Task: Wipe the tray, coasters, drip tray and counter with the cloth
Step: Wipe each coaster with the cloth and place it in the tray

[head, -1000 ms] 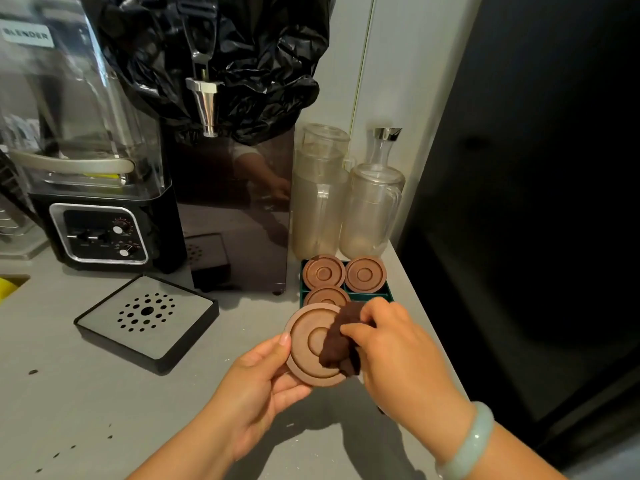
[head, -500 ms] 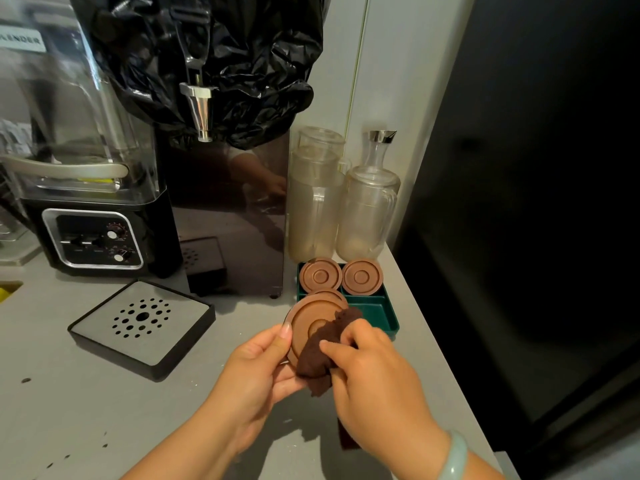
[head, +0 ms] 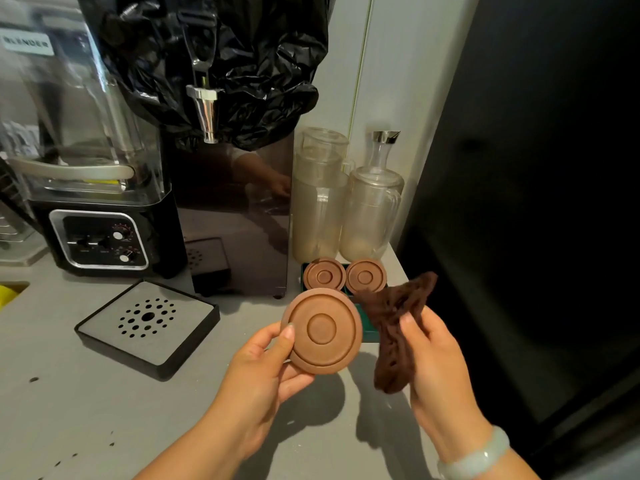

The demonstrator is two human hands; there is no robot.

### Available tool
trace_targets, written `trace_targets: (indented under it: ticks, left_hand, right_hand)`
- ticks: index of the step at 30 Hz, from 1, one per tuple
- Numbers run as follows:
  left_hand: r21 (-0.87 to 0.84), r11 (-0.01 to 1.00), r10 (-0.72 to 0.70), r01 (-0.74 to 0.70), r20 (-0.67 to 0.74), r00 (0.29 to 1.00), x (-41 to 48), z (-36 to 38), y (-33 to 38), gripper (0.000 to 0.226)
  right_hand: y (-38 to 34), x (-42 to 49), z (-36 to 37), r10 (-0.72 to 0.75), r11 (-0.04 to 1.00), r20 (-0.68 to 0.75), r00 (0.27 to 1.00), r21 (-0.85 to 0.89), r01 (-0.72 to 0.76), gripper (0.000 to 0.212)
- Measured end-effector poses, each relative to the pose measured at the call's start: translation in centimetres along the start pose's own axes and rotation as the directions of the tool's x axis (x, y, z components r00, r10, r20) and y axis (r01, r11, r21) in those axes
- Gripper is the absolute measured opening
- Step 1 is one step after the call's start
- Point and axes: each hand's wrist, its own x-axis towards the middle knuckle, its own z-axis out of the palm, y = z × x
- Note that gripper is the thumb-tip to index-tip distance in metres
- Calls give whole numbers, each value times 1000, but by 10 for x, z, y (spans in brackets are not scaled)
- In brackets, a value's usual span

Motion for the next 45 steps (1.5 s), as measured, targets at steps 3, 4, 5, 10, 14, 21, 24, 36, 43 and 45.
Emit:
trace_targets:
  ticks: [3,4,5,10,14,21,24,36,43,45]
  left_hand:
    - [-14,999,-39,39,37,999,-3,10,-3,19]
    - [-19,999,-43,44,27,999,-2,12,-3,20]
    - [-29,999,-44,45,13,999,-1,15,-3,20]
    - [-48,999,-25,24,-16,1000,1,27,-2,23]
    - [35,999,12,-9,-89,996,2,32,-6,21]
    - [-277,916,-266,290,121,956,7,27,-18,61]
    - [-338,869,-309,360,197,930,12,28,-28,49]
    - [-48,989,-146,142,-116,982,40,35,-48,43]
    - [-135,971,-213,198,-107,971,63,16,-47,23]
    - [-127,976,-190,175,-115,975,70,7,-53,31]
  right_hand:
    - [-2,7,11,157,931,146,977,307,-196,26]
    - [-2,8,15,184,919,201,962,313,-241,33]
    - [-1,7,19,211,915,254,944,288,-282,46]
    - [5,5,26,332,853,496,802,205,-480,70]
    - [13,4,22,304,800,537,787,305,-517,71]
    - [39,-2,16,434,726,513,741,287,-625,71]
    - [47,1,11,486,848,279,828,75,-524,55]
    - [53,32,-29,456,855,141,879,-341,-389,11]
    - [46,117,-71,135,931,-167,977,-315,-182,16]
    - [47,143,-71,60,870,-121,991,-481,-111,20]
